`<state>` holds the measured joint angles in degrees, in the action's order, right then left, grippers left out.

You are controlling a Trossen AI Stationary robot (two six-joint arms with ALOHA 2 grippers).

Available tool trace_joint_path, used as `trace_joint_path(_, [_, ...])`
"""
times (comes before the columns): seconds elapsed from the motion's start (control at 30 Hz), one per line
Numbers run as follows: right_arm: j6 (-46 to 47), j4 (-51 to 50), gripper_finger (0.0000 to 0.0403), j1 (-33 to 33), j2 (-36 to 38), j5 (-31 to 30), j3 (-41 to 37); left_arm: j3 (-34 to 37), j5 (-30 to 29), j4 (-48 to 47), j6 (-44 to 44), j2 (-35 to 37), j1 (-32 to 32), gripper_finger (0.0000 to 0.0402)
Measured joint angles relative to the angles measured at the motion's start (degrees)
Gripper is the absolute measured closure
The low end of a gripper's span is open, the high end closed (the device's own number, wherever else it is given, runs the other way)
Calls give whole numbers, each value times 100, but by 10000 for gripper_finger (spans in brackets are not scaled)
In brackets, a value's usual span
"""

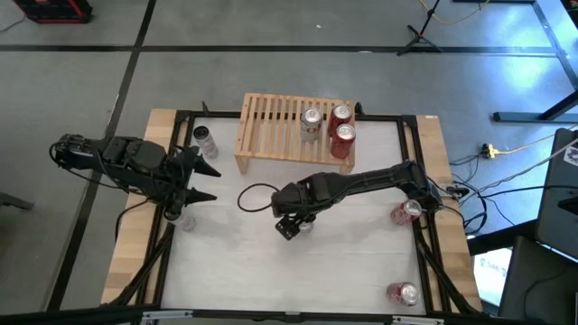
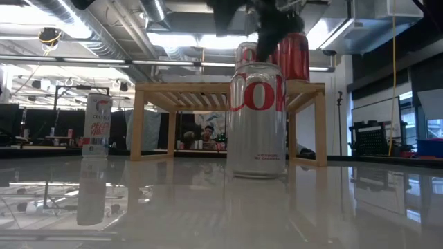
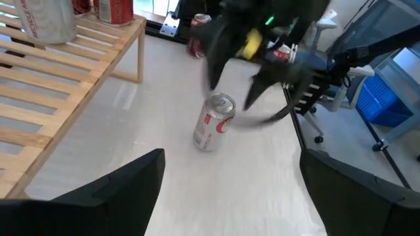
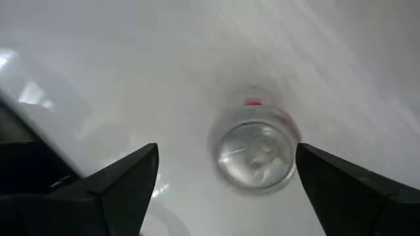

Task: Place canned beverage on shelf
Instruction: Put the silver soda can on the shelf aligned with the other silver soda can

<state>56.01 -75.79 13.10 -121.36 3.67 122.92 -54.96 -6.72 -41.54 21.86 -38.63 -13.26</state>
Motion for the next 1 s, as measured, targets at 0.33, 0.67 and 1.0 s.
trace_joint_path(0.33, [358, -320, 56, 1754, 4, -2640, 513, 0, 170, 11, -2, -529, -2, 53])
trace_joint_path(0.67, [1461, 1082, 56, 2990, 2, -5539, -912, 0, 167, 216, 49, -958, -2, 53])
trace_joint_path(1.0, [3775, 1360, 56, 3226, -4, -5290, -2240, 0, 171, 269, 610, -975, -2, 53])
